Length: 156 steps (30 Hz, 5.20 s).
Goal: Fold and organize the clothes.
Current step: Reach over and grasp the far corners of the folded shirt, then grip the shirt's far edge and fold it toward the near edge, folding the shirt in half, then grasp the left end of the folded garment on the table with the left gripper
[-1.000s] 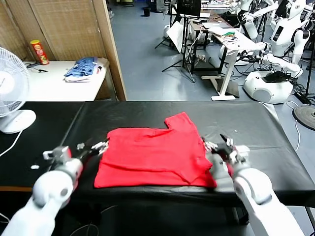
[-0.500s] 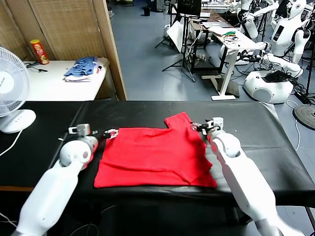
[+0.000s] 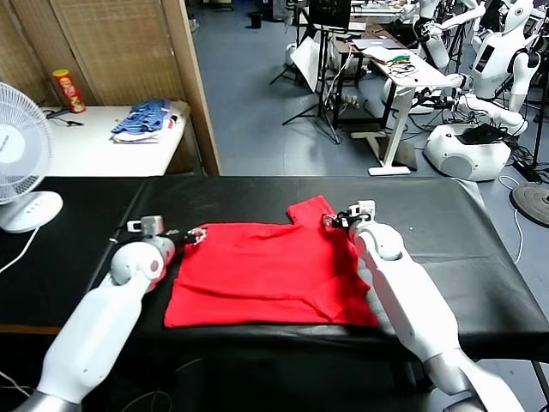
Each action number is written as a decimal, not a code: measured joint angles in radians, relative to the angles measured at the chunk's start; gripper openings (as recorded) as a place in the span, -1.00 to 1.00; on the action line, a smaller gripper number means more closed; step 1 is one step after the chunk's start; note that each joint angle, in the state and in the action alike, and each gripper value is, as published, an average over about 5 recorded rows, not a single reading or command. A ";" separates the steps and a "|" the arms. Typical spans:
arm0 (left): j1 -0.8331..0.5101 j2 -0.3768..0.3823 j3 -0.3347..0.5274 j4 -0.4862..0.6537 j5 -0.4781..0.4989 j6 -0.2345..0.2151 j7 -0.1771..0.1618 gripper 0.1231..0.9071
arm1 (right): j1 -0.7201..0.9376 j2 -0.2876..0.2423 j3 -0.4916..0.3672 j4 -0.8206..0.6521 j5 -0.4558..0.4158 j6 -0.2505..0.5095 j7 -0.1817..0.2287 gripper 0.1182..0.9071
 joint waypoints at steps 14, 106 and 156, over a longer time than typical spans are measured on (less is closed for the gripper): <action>0.043 0.019 -0.042 -0.071 0.045 -0.035 -0.002 -0.99 | -0.134 -0.072 0.060 0.195 0.038 0.162 -0.085 -0.99; 0.498 -0.050 -0.232 -0.403 0.239 -0.149 -0.084 -0.97 | -0.533 0.000 0.149 0.558 -0.171 0.051 0.186 -0.95; 0.659 -0.114 -0.336 -0.482 0.196 -0.172 -0.011 -0.88 | -0.724 -0.068 0.256 0.883 -0.150 0.046 0.089 0.72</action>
